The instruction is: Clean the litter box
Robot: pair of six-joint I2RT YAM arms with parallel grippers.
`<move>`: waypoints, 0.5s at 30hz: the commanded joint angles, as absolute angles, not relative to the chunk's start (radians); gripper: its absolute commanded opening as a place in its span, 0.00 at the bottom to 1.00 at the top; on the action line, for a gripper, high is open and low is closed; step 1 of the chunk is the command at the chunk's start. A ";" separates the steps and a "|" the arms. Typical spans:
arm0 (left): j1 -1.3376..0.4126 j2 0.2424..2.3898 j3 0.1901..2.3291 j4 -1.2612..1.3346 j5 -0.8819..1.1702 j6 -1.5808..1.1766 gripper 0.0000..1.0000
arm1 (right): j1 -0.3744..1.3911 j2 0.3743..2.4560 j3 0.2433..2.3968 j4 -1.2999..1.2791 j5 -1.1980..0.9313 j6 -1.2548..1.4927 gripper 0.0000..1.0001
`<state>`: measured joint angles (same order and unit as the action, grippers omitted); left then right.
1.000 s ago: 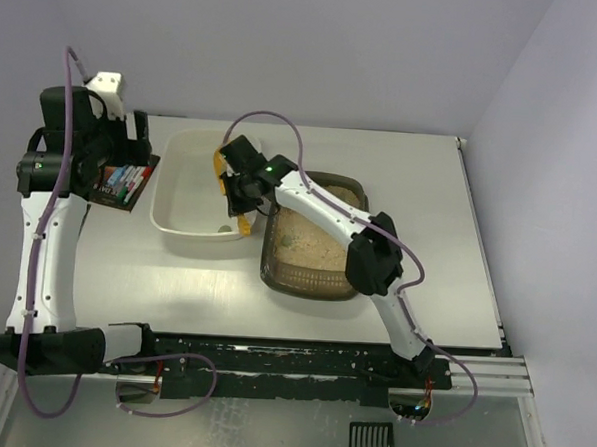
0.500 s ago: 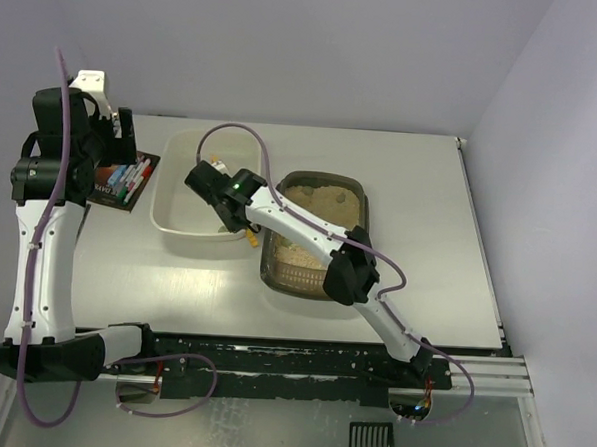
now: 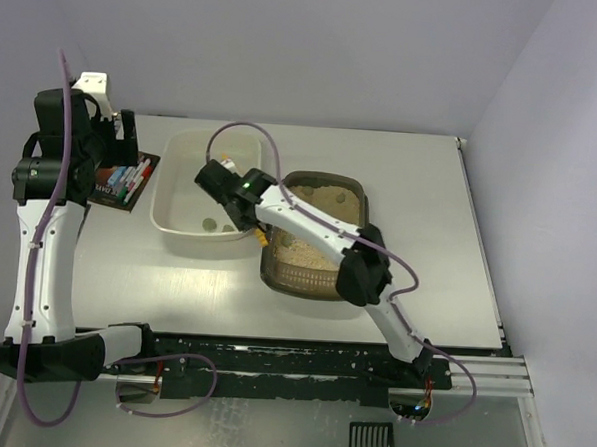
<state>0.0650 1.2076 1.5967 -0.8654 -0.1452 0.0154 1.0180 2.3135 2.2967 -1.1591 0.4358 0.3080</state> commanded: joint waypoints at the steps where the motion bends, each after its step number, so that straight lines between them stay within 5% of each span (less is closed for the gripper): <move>1: 0.075 1.211 1.607 -0.882 -0.121 0.054 1.00 | 0.955 2.042 2.144 -1.041 0.270 0.315 0.00; 8: 0.021 1.248 1.615 -1.028 0.384 0.199 0.99 | 0.761 1.730 1.782 -1.133 -0.023 0.303 0.00; 15: -0.413 1.285 1.434 -1.001 0.148 0.218 0.99 | 0.672 1.550 1.531 -1.187 -0.138 0.360 0.00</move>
<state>-0.3080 1.2705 1.5230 -0.9768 0.1631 0.1852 0.6792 1.5776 1.6230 -1.1267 -0.0280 0.3244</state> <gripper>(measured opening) 0.991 0.100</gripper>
